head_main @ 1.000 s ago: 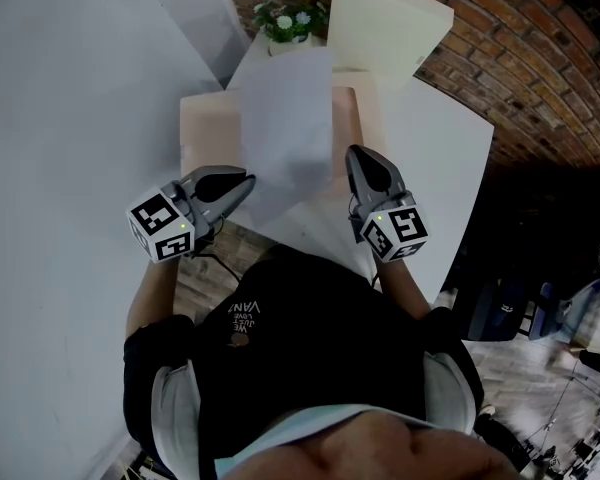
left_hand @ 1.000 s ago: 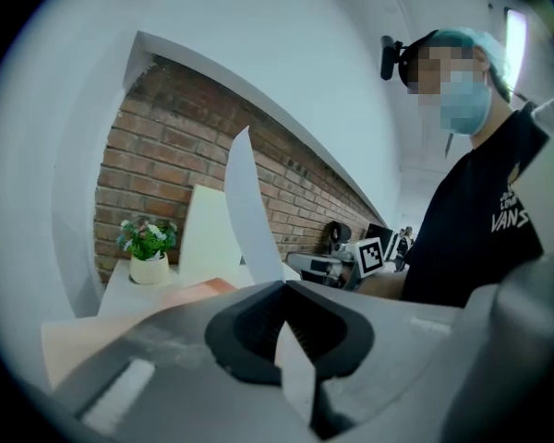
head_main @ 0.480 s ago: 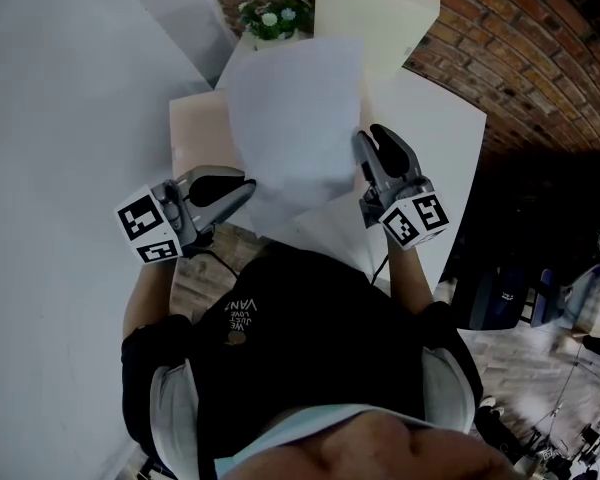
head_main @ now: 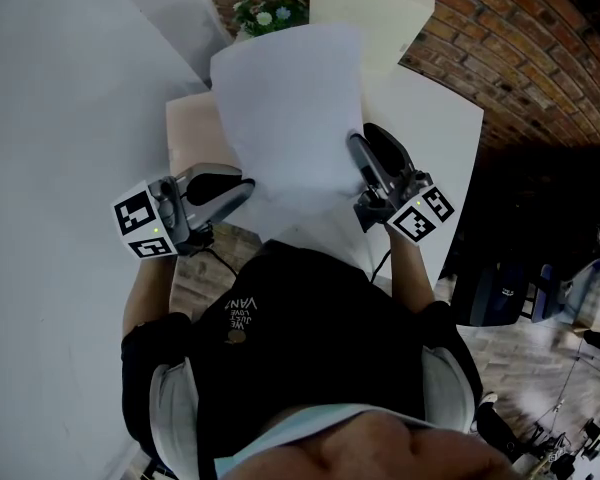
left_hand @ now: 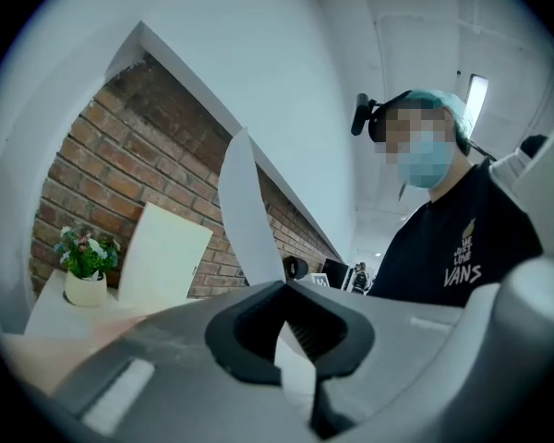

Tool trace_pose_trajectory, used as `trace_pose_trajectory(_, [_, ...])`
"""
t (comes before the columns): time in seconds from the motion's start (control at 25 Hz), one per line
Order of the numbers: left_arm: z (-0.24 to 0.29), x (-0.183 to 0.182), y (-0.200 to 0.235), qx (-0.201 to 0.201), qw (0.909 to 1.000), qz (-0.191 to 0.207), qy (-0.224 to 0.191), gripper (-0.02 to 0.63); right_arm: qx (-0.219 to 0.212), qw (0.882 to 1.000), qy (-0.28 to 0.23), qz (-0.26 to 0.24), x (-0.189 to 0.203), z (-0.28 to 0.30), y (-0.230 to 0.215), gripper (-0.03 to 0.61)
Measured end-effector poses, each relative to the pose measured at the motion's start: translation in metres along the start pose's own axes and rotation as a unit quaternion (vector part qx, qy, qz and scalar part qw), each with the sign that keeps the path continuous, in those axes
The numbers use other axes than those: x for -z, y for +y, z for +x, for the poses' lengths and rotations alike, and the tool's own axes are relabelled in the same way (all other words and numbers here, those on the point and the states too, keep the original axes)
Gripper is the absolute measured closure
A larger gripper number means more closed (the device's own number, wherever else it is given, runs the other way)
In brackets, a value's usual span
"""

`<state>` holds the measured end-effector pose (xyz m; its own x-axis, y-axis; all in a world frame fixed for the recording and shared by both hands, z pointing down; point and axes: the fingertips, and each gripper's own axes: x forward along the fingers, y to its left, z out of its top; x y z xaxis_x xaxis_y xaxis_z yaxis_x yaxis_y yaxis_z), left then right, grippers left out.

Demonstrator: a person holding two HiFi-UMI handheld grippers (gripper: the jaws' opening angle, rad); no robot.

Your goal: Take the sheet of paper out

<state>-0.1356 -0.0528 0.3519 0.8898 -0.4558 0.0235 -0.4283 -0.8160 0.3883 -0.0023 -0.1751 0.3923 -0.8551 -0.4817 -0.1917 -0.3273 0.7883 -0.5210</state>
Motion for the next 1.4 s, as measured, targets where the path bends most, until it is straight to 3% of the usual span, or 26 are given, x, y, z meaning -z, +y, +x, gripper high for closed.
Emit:
trace_pose_trajectory(0.08, [0.0, -0.001, 0.002, -0.002, 1.0, -0.005, -0.004, 0.612, -0.007, 1.0, 0.004, 0.002, 0.001, -0.001, 0.002, 0.46])
trace_pose_trajectory(0.2, [0.001, 0.001, 0.007, -0.007, 0.9999, -0.012, -0.006, 0.612, -0.003, 1.0, 0.006, -0.012, 0.001, -0.003, 0.003, 0.563])
trace_pose_trajectory(0.28, [0.001, 0.003, 0.011, -0.012, 0.9998, -0.014, -0.006, 0.612, 0.003, 1.0, 0.005, -0.017, 0.0, -0.004, 0.003, 0.572])
trace_pose_trajectory(0.92, [0.018, 0.015, 0.07, -0.091, 0.9916, -0.091, -0.009, 0.612, 0.066, 0.997, -0.015, -0.041, -0.012, -0.03, -0.01, 0.577])
trace_pose_trajectory(1.4, [0.056, 0.024, 0.089, -0.081, 0.9875, -0.135, -0.004, 0.612, 0.134, 0.989, -0.033, -0.046, -0.02, -0.063, -0.025, 0.577])
